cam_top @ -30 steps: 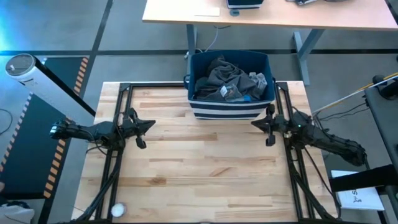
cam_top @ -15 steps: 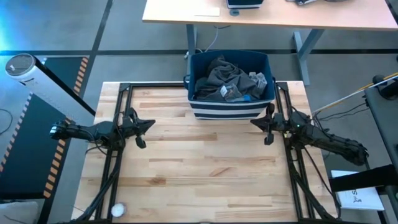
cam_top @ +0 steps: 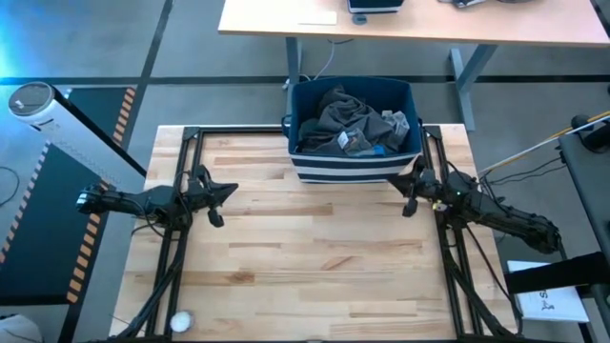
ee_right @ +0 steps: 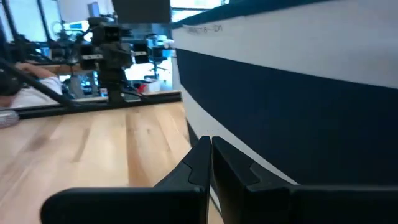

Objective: Sort clothes
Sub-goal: Return to Home Position

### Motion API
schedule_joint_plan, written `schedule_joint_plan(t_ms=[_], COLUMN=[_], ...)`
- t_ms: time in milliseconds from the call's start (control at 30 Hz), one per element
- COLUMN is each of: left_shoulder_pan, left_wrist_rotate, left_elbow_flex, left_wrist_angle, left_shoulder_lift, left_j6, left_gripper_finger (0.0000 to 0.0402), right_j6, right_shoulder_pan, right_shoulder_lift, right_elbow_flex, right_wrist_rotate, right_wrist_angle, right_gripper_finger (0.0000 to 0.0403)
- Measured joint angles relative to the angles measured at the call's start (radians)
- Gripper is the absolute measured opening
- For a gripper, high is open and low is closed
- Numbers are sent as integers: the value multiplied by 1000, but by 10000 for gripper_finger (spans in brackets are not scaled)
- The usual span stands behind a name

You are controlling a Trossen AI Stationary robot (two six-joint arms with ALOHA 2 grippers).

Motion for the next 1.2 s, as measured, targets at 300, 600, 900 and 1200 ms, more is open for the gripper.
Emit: schedule_joint_plan(t_ms=[300,600,900,1200], left_shoulder_pan=[0,0,15,135], left_wrist_rotate=[0,36,194,318], left_elbow_flex=[0,0,0,0], left_wrist_angle=[0,-2,-14,-28], left_shoulder_lift=[0,1,43,66], left_j6=[-6,-5,-17,-84], left_gripper_finger=[0,0,0,0], right_j6=[-21,-26,-59,-53], right_shoulder_pan=[0,0,0,0], right_shoulder_lift=[3,77,101,102], right_elbow_flex=[0,0,0,0], right_wrist_rotate=[-25,-28,-179,-206], right_wrist_angle=[3,3,25,28], right_gripper_finger=[0,0,0,0])
